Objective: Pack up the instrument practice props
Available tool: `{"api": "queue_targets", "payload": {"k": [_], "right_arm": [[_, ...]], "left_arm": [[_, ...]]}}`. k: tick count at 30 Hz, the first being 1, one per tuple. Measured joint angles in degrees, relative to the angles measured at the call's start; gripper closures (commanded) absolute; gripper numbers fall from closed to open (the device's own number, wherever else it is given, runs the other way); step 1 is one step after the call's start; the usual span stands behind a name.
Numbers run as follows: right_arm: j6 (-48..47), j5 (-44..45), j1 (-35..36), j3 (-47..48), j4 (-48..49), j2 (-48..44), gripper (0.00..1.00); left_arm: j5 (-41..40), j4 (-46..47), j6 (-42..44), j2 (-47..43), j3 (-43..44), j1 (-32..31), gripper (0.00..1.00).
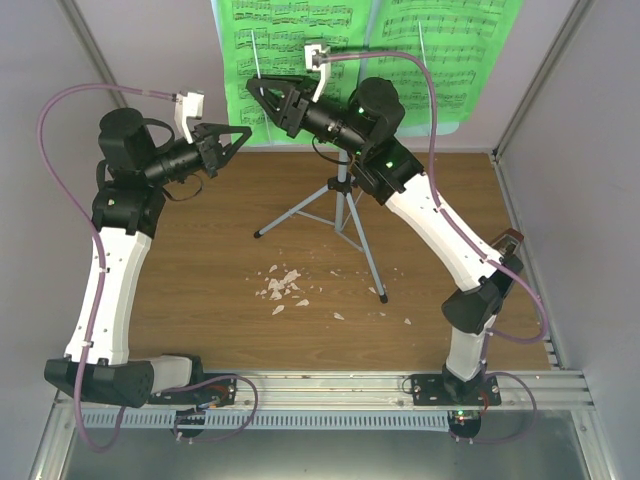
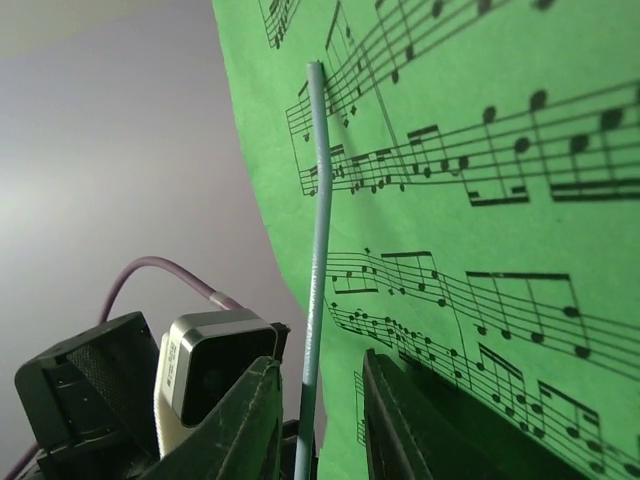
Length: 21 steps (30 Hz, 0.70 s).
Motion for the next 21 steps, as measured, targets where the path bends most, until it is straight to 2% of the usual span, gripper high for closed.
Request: {"api": "queue_targets", "payload": {"k": [3,4,15,21], "right_arm": [[-0.1,0.0,0.0,0.0,0.1,0.0,0.98],[0.1,-0.1,0.0,0.0,0.3,0.0,0.99],[-2.9,-1.4,0.2,-1.0,2.8,0.0,1.0],[-3.7,-1.4,0.2,-1.5,4.2,0.0,1.0]], "left_arm": [[0.0,0.0,0.0,0.0,0.0,0.0,1.0],[0.0,0.0,0.0,0.0,0.0,0.0,1.0],[-2.3,0.0,-1.0,-1.2,-2.1,0.1,1.0],[-5.1,0.2,-2.6,-4.7,-5.6,3.7,1.0]]}}
